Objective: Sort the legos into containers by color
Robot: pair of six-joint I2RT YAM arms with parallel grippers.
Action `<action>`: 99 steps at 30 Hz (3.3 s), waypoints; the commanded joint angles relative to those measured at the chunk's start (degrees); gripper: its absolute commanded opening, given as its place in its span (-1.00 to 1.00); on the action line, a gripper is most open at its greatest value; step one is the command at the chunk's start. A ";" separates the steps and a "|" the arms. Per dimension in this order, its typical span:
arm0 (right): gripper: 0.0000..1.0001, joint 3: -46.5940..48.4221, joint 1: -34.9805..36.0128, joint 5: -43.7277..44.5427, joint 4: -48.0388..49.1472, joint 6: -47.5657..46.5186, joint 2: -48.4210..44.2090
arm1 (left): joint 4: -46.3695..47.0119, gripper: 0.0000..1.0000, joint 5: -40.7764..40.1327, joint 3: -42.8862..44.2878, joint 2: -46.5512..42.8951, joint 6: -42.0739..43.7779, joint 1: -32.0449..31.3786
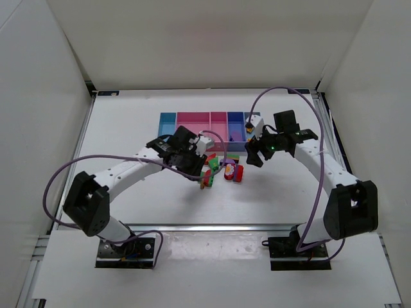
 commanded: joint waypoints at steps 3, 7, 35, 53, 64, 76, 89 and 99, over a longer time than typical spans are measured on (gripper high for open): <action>0.67 -2.49 -1.42 1.51 0.61 2.06 -4.12 | 0.39 -0.11 -14.41 -0.78 1.60 -10.85 -3.90; 0.67 -4.34 -2.12 0.99 0.88 2.32 -5.70 | 4.42 0.12 -18.55 -3.50 0.90 -10.25 -1.81; 0.67 -3.81 -4.23 -0.77 0.79 2.32 -6.32 | 14.97 0.44 14.05 5.80 14.87 34.49 11.65; 0.67 -3.64 -4.85 -1.12 0.70 2.76 -5.71 | 19.20 0.46 11.06 8.35 20.32 35.63 11.65; 0.67 -3.81 -5.29 -1.21 0.88 2.85 -5.09 | 17.53 0.42 12.64 12.13 23.83 36.60 11.56; 0.65 -4.25 -6.34 -1.56 1.23 3.03 -5.09 | 15.69 -0.43 14.22 13.71 25.07 36.60 11.74; 0.69 -1.27 -6.34 -10.52 7.72 17.34 -5.27 | 23.47 -0.80 36.01 16.70 6.62 0.77 18.59; 0.72 9.09 -4.06 -19.31 29.34 42.82 3.07 | 39.68 -0.80 39.54 23.46 9.77 -25.71 20.97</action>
